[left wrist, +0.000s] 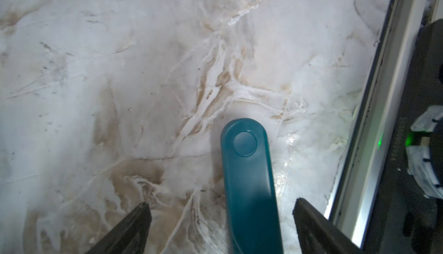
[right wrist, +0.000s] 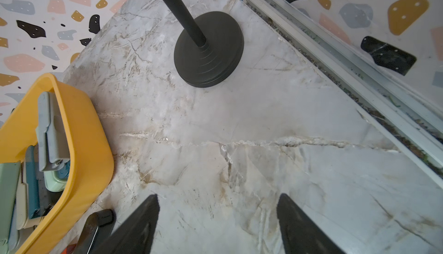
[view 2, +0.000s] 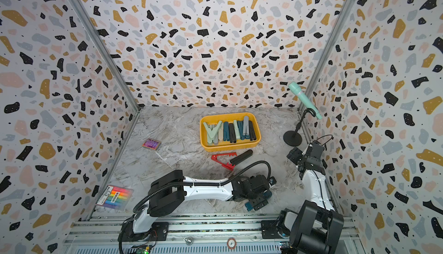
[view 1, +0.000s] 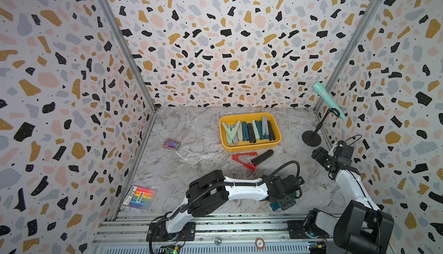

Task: Put the pruning pliers into the storage box
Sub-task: Pick up the pruning pliers from the center of the board.

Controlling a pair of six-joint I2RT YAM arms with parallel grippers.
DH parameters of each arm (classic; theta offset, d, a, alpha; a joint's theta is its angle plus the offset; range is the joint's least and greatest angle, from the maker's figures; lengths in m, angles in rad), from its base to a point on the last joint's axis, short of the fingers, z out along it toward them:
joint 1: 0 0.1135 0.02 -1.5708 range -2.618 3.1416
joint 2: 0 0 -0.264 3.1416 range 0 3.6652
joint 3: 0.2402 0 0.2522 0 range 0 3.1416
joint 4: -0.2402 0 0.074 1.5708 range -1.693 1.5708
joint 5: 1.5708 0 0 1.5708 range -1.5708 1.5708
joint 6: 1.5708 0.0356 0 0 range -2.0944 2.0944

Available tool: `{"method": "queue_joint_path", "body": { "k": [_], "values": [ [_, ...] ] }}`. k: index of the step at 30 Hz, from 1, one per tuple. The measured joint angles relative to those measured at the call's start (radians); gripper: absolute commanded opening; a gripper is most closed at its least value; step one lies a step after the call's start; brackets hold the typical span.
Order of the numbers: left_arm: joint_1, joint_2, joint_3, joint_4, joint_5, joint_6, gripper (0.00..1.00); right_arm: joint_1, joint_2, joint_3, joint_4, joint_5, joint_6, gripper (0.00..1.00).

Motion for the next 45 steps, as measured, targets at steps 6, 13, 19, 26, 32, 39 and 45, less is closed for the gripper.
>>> {"method": "queue_joint_path", "body": {
  "k": [6, 13, 19, 26, 32, 39, 45],
  "values": [
    [-0.007, 0.037, 0.037, -0.079, 0.005, 0.013, 0.78, -0.002, -0.005, -0.006, 0.008, -0.013, 0.0, 0.79],
    [-0.007, 0.054, 0.045, -0.112, 0.031, 0.021, 0.57, -0.002, -0.013, -0.024, 0.019, -0.023, 0.003, 0.79],
    [-0.007, 0.071, 0.076, -0.131, 0.043, 0.029, 0.27, -0.002, -0.013, -0.027, 0.023, -0.028, 0.006, 0.79],
    [0.046, 0.051, 0.037, -0.097, 0.058, 0.003, 0.0, -0.002, -0.014, -0.029, 0.037, -0.035, 0.007, 0.77],
    [0.143, -0.015, -0.021, -0.094, -0.002, -0.02, 0.01, 0.024, -0.019, -0.037, 0.064, -0.081, -0.006, 0.77],
    [0.245, -0.168, -0.023, -0.059, -0.129, -0.042, 0.17, 0.129, -0.002, -0.037, 0.108, -0.098, -0.021, 0.77],
    [0.402, -0.217, 0.026, -0.019, -0.212, -0.076, 0.2, 0.187, 0.052, -0.037, 0.14, -0.096, -0.022, 0.77]
  ]
}}
